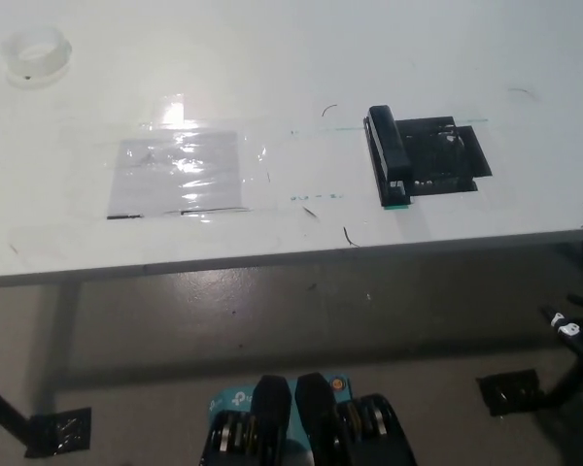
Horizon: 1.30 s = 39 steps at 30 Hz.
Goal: A stapler is kept infront of the robot on the black mark on the desk and the robot uses its right hand to lift the top of the stapler to open it
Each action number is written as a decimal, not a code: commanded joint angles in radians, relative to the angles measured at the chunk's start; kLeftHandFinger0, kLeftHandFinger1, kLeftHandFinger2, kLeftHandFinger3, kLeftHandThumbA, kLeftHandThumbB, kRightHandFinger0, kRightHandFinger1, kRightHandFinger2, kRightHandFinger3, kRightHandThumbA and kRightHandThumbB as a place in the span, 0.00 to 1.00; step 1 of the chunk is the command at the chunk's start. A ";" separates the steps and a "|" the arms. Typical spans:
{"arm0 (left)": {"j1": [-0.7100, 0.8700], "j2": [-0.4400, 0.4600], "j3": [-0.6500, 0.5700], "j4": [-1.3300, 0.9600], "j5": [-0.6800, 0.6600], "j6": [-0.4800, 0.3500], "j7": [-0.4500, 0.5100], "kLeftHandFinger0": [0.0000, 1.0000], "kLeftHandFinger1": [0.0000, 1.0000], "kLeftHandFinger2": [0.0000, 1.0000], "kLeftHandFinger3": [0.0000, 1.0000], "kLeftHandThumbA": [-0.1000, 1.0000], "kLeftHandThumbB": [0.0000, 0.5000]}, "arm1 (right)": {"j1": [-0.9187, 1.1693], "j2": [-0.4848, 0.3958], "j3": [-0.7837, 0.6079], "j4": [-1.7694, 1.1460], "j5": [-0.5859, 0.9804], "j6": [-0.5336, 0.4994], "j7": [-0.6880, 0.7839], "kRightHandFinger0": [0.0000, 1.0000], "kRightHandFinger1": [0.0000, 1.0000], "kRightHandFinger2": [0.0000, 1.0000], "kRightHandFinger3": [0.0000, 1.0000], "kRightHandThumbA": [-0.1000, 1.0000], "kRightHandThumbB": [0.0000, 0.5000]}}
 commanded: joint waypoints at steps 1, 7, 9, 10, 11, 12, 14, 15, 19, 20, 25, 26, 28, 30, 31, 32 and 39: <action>-0.005 0.030 0.015 -0.020 -0.015 -0.012 -0.004 0.42 0.48 0.65 0.76 0.57 0.02 | 0.009 0.014 0.020 -0.144 0.049 0.089 0.014 0.27 0.36 0.54 0.73 0.98 0.22; -0.007 0.028 0.012 -0.020 -0.016 -0.014 -0.005 0.41 0.48 0.65 0.77 0.58 0.02 | 0.031 0.062 0.050 -0.329 0.131 0.264 0.029 0.31 0.39 0.60 0.82 1.00 0.16; -0.006 0.028 0.012 -0.016 -0.020 -0.011 -0.006 0.43 0.48 0.64 0.76 0.57 0.02 | 0.029 0.098 0.088 -0.414 0.143 0.346 0.019 0.31 0.39 0.59 0.80 1.00 0.15; -0.006 0.027 0.012 -0.018 -0.017 -0.012 -0.003 0.42 0.48 0.64 0.75 0.57 0.01 | 0.025 0.109 0.110 -0.450 0.150 0.381 0.021 0.31 0.39 0.59 0.80 1.00 0.10; -0.005 0.027 0.012 -0.019 -0.017 -0.011 -0.003 0.41 0.48 0.64 0.75 0.57 0.00 | 0.018 0.122 0.132 -0.484 0.151 0.414 0.022 0.31 0.40 0.60 0.81 1.00 0.09; -0.005 0.026 0.013 -0.022 -0.019 -0.006 -0.002 0.41 0.47 0.63 0.74 0.57 0.00 | 0.015 0.123 0.150 -0.493 0.159 0.417 0.015 0.31 0.40 0.60 0.81 1.00 0.11; -0.004 0.026 0.013 -0.022 -0.022 -0.007 -0.004 0.41 0.47 0.62 0.74 0.57 0.00 | 0.007 0.120 0.172 -0.503 0.173 0.417 0.015 0.31 0.40 0.59 0.80 1.00 0.09; 0.000 0.027 0.011 -0.017 -0.021 -0.011 -0.007 0.41 0.47 0.63 0.74 0.58 0.02 | 0.002 0.118 0.191 -0.515 0.190 0.417 0.002 0.31 0.39 0.59 0.80 1.00 0.05; 0.003 0.023 0.010 -0.015 -0.017 -0.011 -0.001 0.39 0.45 0.63 0.76 0.60 0.01 | -0.056 0.096 0.211 -0.530 0.250 0.417 -0.022 0.34 0.41 0.63 0.84 1.00 0.06; 0.002 0.023 0.009 -0.017 -0.013 -0.011 0.002 0.39 0.45 0.63 0.76 0.60 0.01 | -0.069 0.093 0.212 -0.527 0.262 0.417 -0.029 0.35 0.42 0.64 0.86 1.00 0.06; 0.006 0.023 0.010 -0.023 -0.016 -0.009 0.000 0.41 0.48 0.65 0.77 0.64 0.02 | -0.162 0.099 0.176 -0.472 0.346 0.417 -0.088 0.37 0.44 0.64 0.81 1.00 0.10; 0.007 0.019 0.013 -0.030 -0.020 0.002 0.004 0.40 0.47 0.64 0.77 0.64 0.04 | -0.177 0.107 0.167 -0.466 0.347 0.417 -0.094 0.36 0.44 0.64 0.81 1.00 0.07; 0.009 0.018 0.011 -0.026 -0.017 -0.009 0.004 0.41 0.48 0.64 0.78 0.66 0.01 | -0.210 0.127 0.148 -0.439 0.364 0.417 -0.111 0.35 0.42 0.62 0.81 1.00 0.07; 0.006 0.015 0.011 -0.016 -0.024 -0.019 -0.001 0.41 0.48 0.64 0.78 0.66 0.01 | -0.242 0.159 0.116 -0.412 0.373 0.417 -0.123 0.34 0.41 0.61 0.81 1.00 0.06; 0.005 0.014 0.013 -0.014 -0.027 -0.018 0.000 0.41 0.47 0.64 0.77 0.66 0.01 | -0.251 0.176 0.103 -0.406 0.375 0.417 -0.120 0.35 0.43 0.62 0.83 1.00 0.04; 0.007 0.010 0.012 -0.017 -0.026 -0.017 0.002 0.41 0.47 0.64 0.77 0.66 0.02 | -0.262 0.190 0.091 -0.395 0.384 0.417 -0.127 0.36 0.43 0.61 0.84 1.00 0.03; 0.010 0.009 0.011 -0.027 -0.023 -0.004 0.008 0.40 0.46 0.63 0.76 0.69 0.00 | -0.328 0.299 -0.004 -0.286 0.445 0.406 -0.163 0.43 0.48 0.63 0.81 1.00 0.01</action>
